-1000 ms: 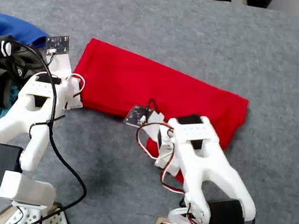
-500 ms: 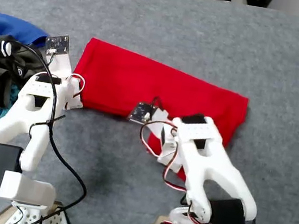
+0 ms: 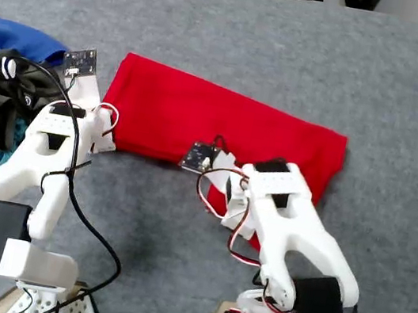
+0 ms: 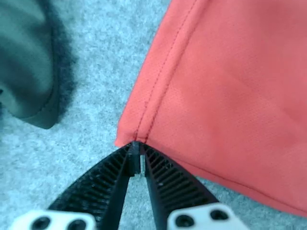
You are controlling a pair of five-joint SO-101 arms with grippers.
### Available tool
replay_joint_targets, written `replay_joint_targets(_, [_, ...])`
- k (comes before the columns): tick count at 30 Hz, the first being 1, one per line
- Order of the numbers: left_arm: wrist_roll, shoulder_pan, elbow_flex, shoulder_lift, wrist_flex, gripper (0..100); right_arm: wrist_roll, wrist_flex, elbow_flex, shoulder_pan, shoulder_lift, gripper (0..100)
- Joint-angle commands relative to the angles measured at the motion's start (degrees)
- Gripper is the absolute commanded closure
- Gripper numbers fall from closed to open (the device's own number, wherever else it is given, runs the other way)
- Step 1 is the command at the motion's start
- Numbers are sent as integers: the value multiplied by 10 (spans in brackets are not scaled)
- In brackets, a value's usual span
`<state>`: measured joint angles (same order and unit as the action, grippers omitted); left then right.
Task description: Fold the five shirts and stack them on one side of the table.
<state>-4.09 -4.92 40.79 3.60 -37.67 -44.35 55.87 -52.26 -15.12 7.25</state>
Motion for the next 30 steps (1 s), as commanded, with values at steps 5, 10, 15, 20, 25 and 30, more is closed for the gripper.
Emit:
replay_joint_targets(5, [4, -4, -21, 4, -5, 980, -7, -19, 17, 0, -9, 847])
replay_joint_targets(10, [4, -4, -21, 4, -5, 980, -7, -19, 17, -4, -9, 940])
replay_joint_targets(15, [4, -4, -25, 2, -5, 980, -4, -18, 22, 15, -8, 995])
replay_joint_targets(20, [4, -4, -25, 2, -4, 980, -4, 7, 66, 36, -8, 995])
replay_joint_targets(25, [4, -4, -25, 2, -4, 980, -4, 111, 202, 62, -8, 995])
replay_joint_targets(30, [4, -4, -25, 2, -4, 980, -22, 200, 367, 88, -36, 995])
